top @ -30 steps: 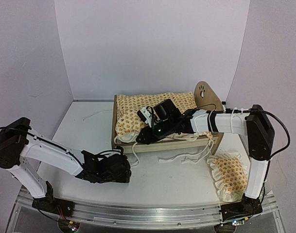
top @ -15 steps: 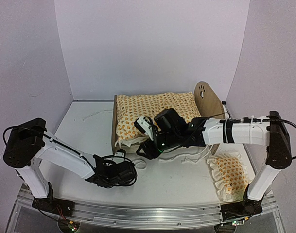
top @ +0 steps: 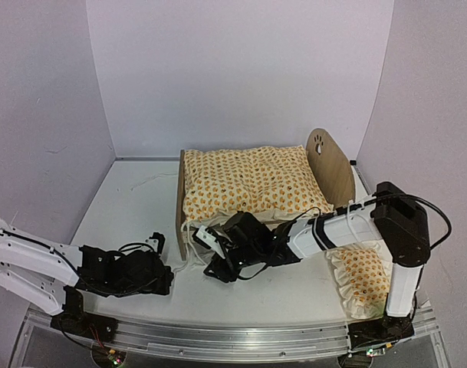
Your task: Set up the pet bed
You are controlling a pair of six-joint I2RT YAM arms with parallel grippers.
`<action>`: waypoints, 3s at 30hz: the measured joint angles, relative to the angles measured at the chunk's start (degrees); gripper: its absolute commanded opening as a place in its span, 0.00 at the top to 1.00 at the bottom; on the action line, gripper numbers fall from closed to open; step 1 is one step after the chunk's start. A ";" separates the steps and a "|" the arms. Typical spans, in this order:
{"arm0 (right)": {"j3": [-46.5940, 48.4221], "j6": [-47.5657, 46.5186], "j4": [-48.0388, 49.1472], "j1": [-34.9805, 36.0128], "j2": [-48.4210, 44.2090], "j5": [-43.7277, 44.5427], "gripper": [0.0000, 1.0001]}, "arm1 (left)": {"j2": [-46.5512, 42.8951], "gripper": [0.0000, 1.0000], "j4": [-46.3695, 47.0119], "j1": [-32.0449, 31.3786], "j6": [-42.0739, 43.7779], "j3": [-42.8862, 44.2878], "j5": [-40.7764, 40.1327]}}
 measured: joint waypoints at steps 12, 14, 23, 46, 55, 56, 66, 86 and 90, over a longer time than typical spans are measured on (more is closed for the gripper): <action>0.72 -1.53 2.43 0.59 5.14 12.57 0.42 | -10.19 1.00 1.09 0.02 4.92 -2.14 5.51; -0.17 -1.31 3.74 0.87 5.57 12.46 0.44 | -11.28 1.00 1.81 0.02 7.52 -2.03 8.50; -5.99 1.81 11.47 1.70 5.55 12.52 1.00 | -24.04 1.00 3.58 0.02 13.84 -2.03 14.71; 3.52 40.22 32.46 1.77 -4.79 -2.84 1.00 | -20.63 1.00 9.18 0.00 24.28 -3.65 21.20; 8.44 48.17 39.34 2.71 8.83 -3.74 1.00 | -22.18 1.00 11.32 0.02 26.93 -3.67 23.02; 7.89 48.24 38.97 2.99 9.07 -3.91 1.00 | -22.51 1.00 11.34 0.02 27.10 -3.67 23.02; 4.26 38.56 14.78 5.11 3.32 -0.76 0.47 | -22.23 1.00 11.78 0.00 28.24 -3.65 22.88; -5.92 11.72 12.98 8.46 5.22 5.55 0.30 | -22.64 1.00 2.10 0.00 23.74 -0.81 10.32; -5.68 7.91 15.96 11.02 5.95 8.26 0.46 | -22.67 1.00 0.66 0.00 22.58 -0.81 9.75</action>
